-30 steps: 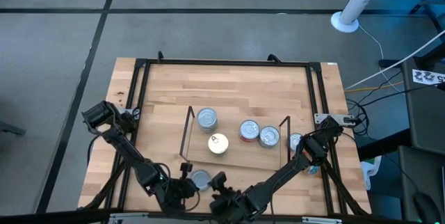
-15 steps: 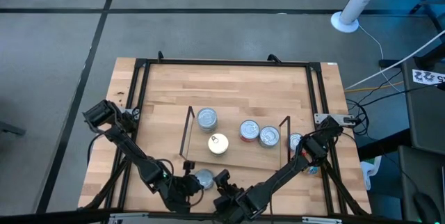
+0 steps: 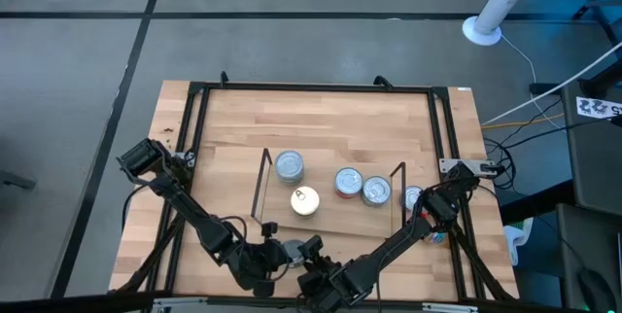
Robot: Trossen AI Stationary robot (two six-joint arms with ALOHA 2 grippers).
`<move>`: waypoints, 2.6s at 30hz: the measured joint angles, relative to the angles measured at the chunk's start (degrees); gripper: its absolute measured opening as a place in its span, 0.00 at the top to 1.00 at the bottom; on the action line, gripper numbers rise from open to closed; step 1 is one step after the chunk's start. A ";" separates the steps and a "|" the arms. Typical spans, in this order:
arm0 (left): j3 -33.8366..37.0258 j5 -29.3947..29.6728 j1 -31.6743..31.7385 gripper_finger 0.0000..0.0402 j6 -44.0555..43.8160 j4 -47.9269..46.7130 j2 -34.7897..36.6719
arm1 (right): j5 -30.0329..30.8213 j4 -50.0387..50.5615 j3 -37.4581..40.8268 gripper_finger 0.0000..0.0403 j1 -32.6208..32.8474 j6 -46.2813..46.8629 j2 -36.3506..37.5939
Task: Stack canned seafood by type on shelf
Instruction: Stack the green white tuna can on top of the green white tuna cans on the shelf
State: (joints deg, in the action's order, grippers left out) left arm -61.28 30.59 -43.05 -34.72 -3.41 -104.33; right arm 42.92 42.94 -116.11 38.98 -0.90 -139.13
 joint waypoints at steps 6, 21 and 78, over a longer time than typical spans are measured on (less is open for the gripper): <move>0.00 0.02 0.27 1.00 -0.40 0.39 0.00 | -0.01 0.10 0.00 0.29 -0.13 3.01 0.00; -0.02 -0.17 -0.06 0.99 1.69 3.15 0.02 | -3.63 -0.01 0.00 0.68 -1.01 4.63 -0.04; -0.02 -0.91 0.42 1.00 19.82 -9.78 27.74 | 10.95 27.50 -18.71 0.66 -22.63 -17.17 3.56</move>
State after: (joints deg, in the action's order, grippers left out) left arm -61.30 29.68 -42.63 -14.90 -13.20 -76.60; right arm 53.86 70.44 -134.82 16.35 -18.06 -135.57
